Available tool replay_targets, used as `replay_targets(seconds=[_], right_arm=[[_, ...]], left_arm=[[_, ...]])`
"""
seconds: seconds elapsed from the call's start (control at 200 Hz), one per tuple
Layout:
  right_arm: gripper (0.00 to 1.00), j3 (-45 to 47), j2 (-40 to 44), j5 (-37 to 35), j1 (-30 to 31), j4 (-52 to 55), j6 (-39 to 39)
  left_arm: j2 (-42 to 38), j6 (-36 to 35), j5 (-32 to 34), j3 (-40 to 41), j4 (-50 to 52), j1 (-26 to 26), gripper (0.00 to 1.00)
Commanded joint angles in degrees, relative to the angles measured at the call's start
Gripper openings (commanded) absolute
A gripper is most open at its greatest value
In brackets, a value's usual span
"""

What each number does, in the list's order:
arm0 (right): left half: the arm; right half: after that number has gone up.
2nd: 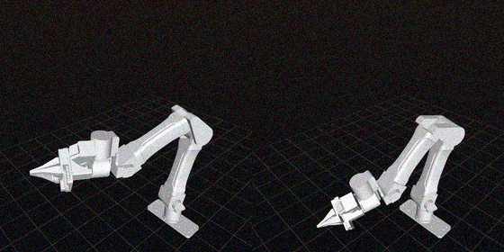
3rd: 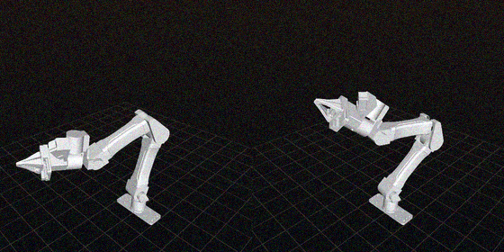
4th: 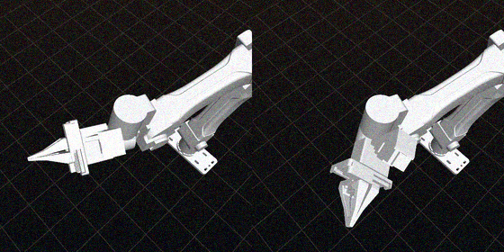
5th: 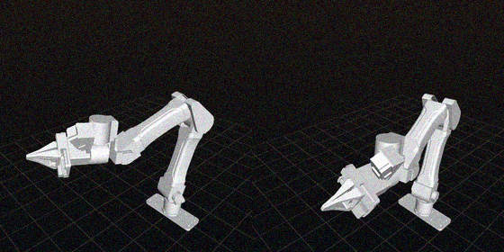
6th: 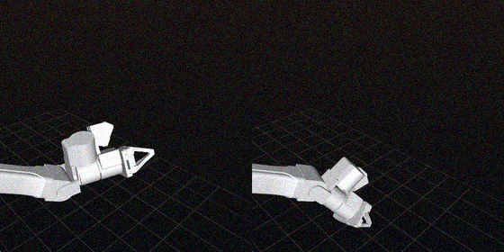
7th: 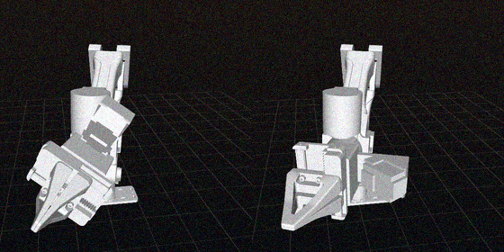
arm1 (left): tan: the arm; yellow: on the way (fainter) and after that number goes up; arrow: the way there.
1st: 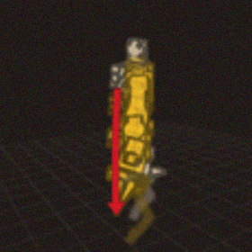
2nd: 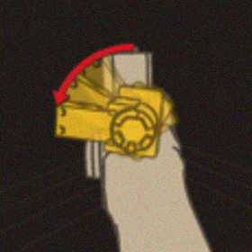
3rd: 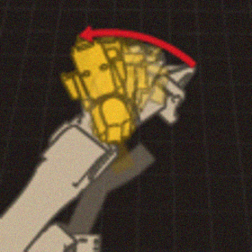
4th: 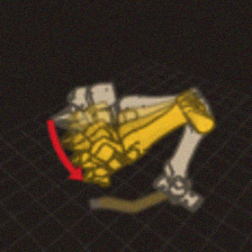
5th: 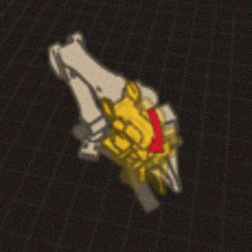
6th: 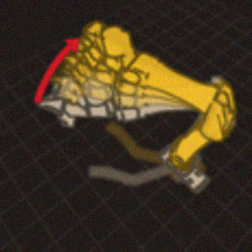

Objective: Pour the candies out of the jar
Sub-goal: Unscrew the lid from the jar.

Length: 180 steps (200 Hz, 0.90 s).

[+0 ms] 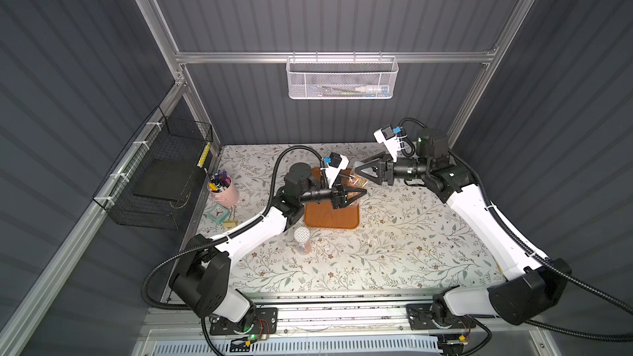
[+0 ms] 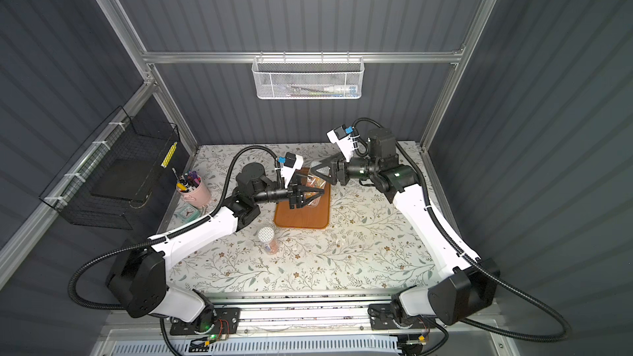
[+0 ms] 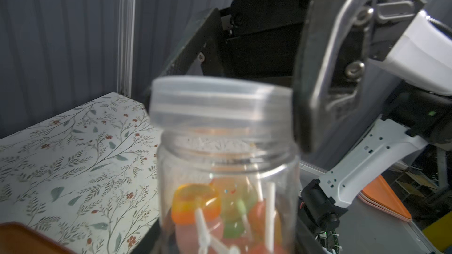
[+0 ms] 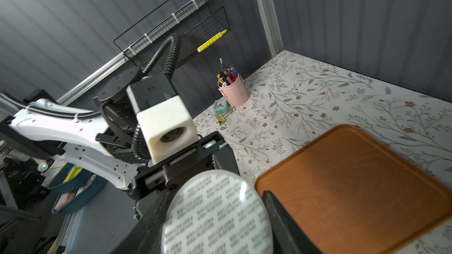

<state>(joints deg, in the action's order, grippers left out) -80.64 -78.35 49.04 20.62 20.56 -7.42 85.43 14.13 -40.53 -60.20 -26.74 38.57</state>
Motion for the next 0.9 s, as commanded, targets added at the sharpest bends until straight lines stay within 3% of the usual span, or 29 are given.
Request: replay_targets(seconds=[0.0,0.3,0.51,0.585,0.78,0.895], right_arm=[[0.56,0.2,2.8,-14.9,0.7,-0.9,3.2],[0.56,2.6,4.2,-25.7,5.7,-1.3,15.2],[0.56,0.9,3.0,-26.9,5.8,0.8,15.6],[0.56,-0.2,2.3,-23.5,5.3,2.2,14.4],[0.61,-0.8,1.9,-2.2,0.4,3.9,13.1],[0.63,-1.1,2.0,3.9,-0.9,3.7,12.5]], left_arm=[[-2.1,-7.4,5.9,-1.4,10.7,0.7,0.0],[-1.3,-5.9,4.3,-1.7,9.4,0.9,0.0],[-1.2,-5.6,4.1,-1.6,8.8,0.9,0.0],[-1.1,-5.3,3.1,-1.4,8.2,0.9,0.0],[-1.6,-4.3,-3.0,-0.5,4.8,0.3,0.0],[-1.9,-3.1,-6.2,-0.4,3.4,-0.5,0.0]])
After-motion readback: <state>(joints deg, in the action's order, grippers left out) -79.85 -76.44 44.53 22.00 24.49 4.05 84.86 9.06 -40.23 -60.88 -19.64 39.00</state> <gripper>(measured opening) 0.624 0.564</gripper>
